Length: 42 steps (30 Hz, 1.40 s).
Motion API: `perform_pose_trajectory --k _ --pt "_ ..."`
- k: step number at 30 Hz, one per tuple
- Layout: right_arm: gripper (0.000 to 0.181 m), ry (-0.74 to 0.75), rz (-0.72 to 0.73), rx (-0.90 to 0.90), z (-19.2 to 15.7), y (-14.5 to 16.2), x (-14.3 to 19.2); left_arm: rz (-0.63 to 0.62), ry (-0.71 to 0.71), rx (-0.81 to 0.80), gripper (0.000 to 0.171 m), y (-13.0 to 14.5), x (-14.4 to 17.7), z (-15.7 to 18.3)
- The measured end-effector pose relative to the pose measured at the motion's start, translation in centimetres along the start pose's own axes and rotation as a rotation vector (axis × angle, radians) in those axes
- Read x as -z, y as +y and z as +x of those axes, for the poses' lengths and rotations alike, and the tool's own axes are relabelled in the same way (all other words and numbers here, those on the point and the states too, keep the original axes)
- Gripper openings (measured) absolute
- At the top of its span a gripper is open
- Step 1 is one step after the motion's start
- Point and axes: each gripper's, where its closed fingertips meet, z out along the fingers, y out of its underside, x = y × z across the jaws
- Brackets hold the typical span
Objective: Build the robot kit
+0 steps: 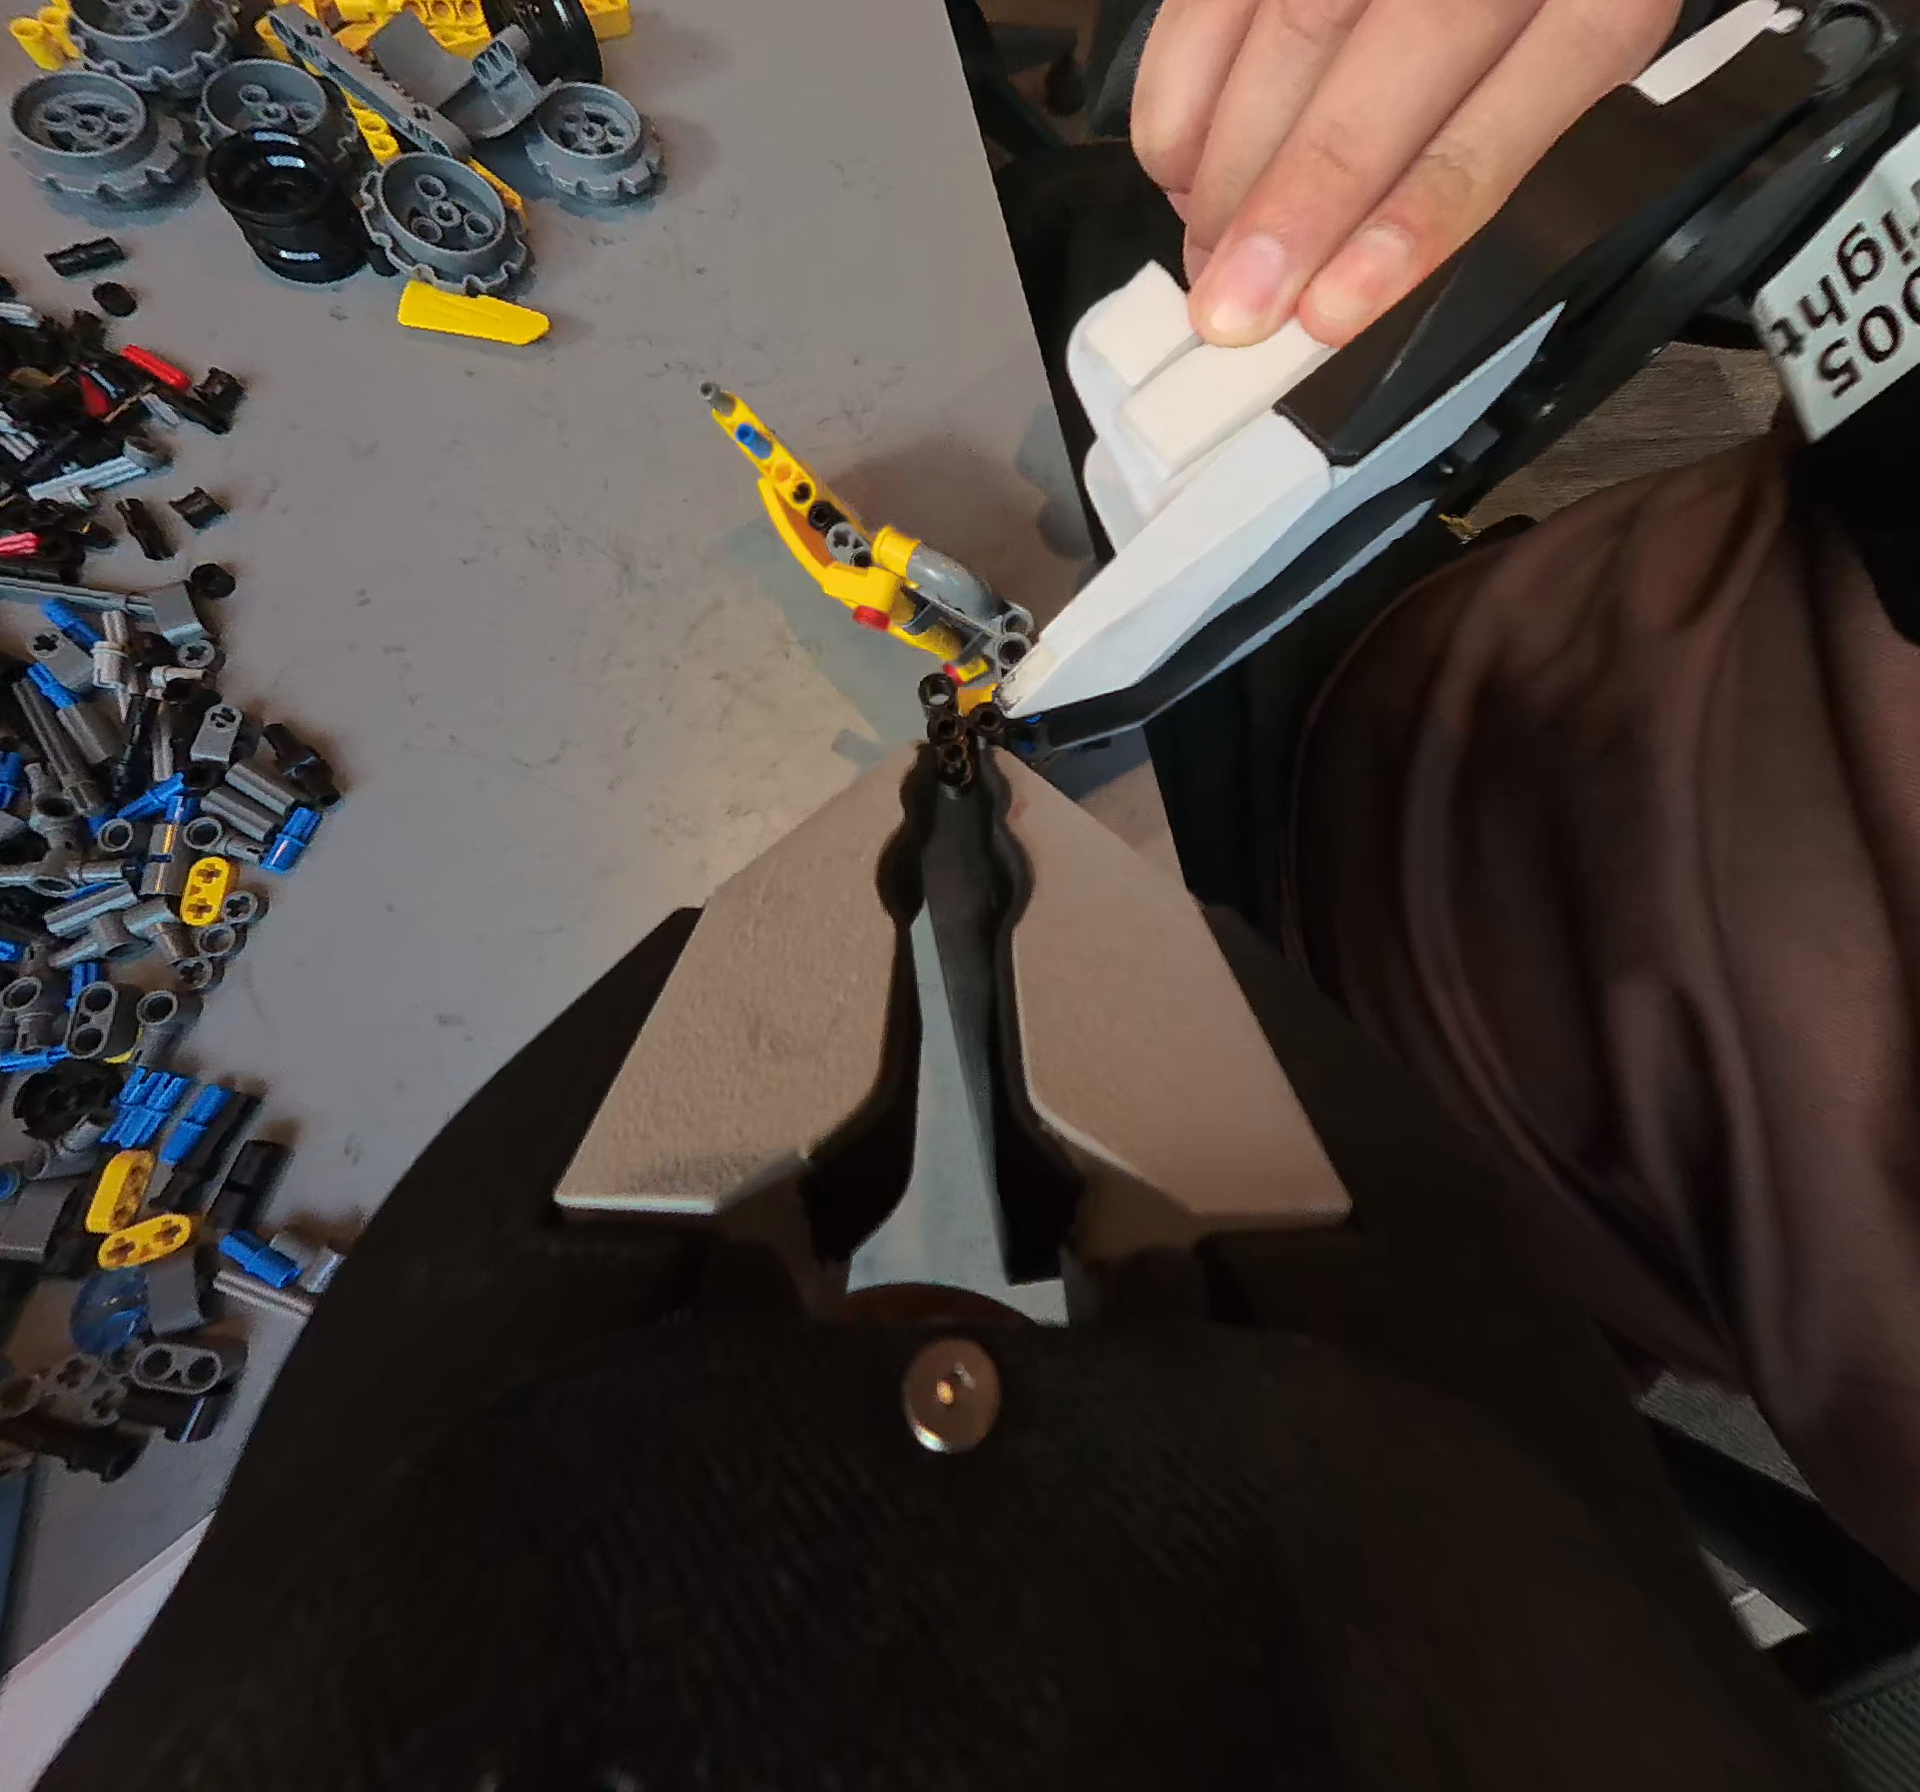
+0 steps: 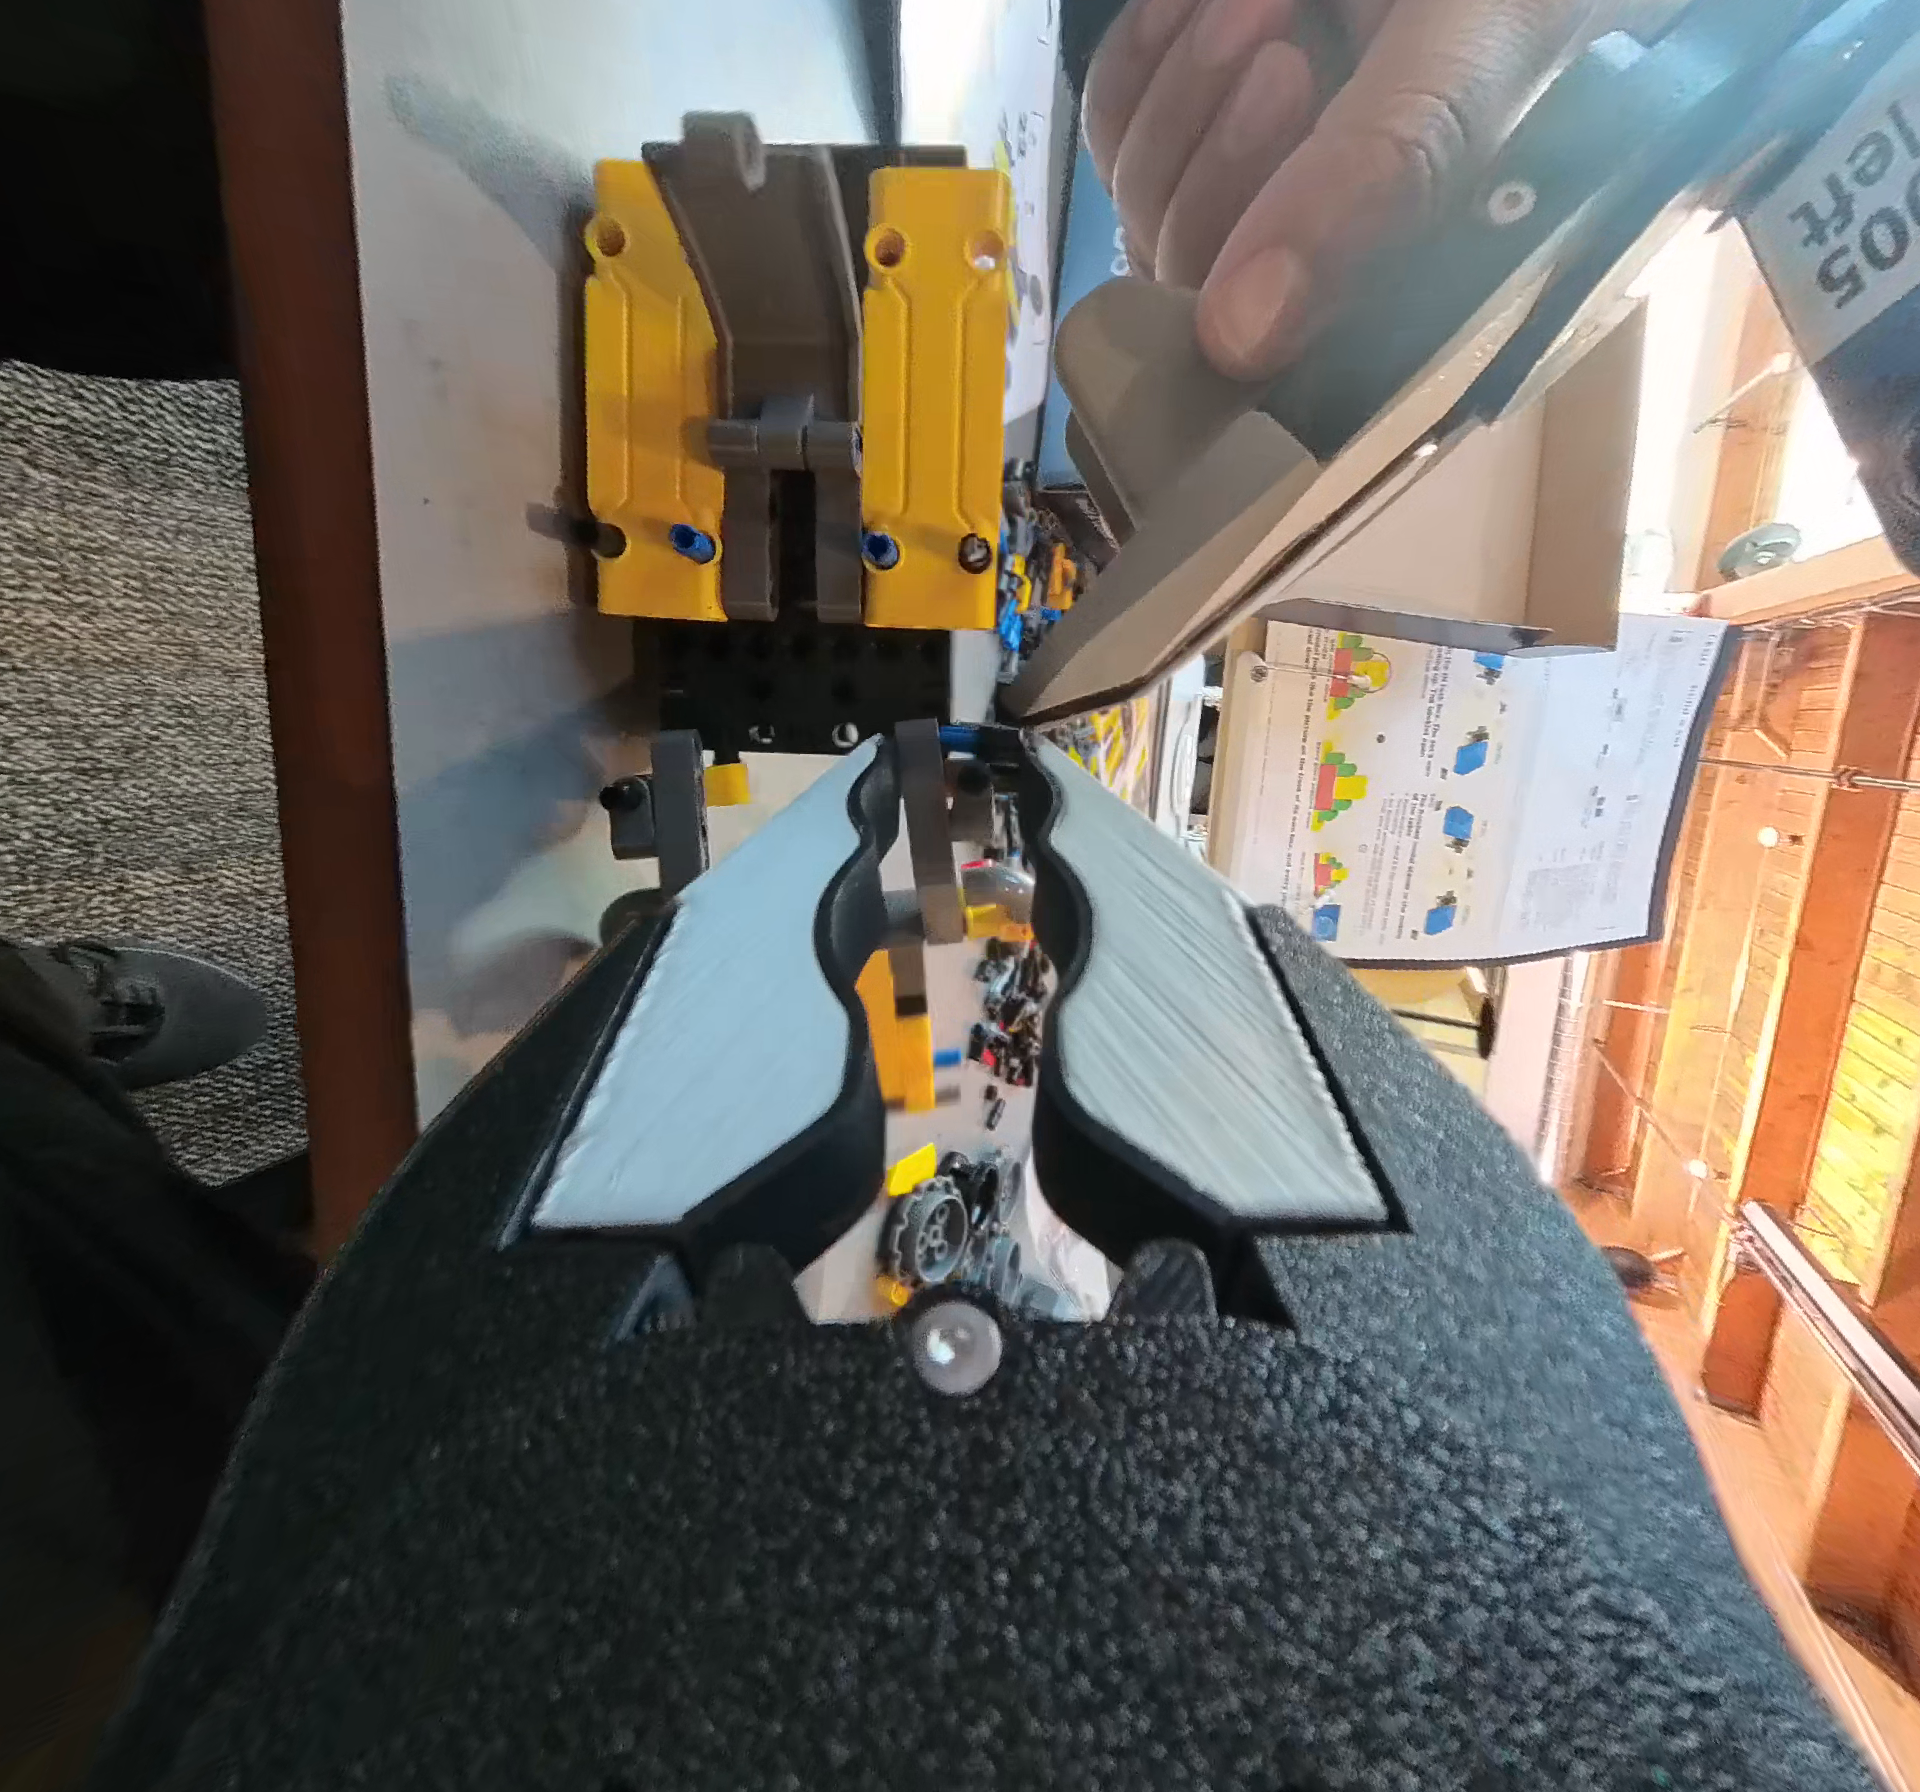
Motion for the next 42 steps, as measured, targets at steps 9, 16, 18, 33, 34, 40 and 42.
perform_pose_trajectory --k 9,16,18,33,34,40,42 --pt "0.021 0.042 -0.015 0.079 0.3 -0.3 0.3 0.015 0.014 0.049 0.004 0.7 0.0 0.1" --pt "0.02 -0.02 -0.004 0.143 0.2 -0.3 0.2 0.049 0.065 0.105 0.004 0.9 -0.2 0.0" --pt "0.021 -0.042 0.001 0.182 0.2 -0.4 0.2 0.045 0.087 0.114 0.004 0.9 -0.2 0.1" --pt "0.033 -0.318 -0.053 0.299 -0.4 1.4 -1.0 0.028 0.118 0.125 0.004 0.8 -0.3 0.4" --pt "0.033 -0.319 -0.054 0.309 -0.5 1.4 -1.1 0.028 0.117 0.125 0.004 0.8 -0.3 0.3" --pt "0.032 -0.267 -0.064 0.31 -0.4 1.7 -1.4 0.047 0.121 0.138 0.004 0.7 -0.2 0.1" --pt "0.031 -0.241 -0.068 0.288 -0.3 1.8 -1.4 0.062 0.118 0.144 0.004 0.5 -0.2 0.1"
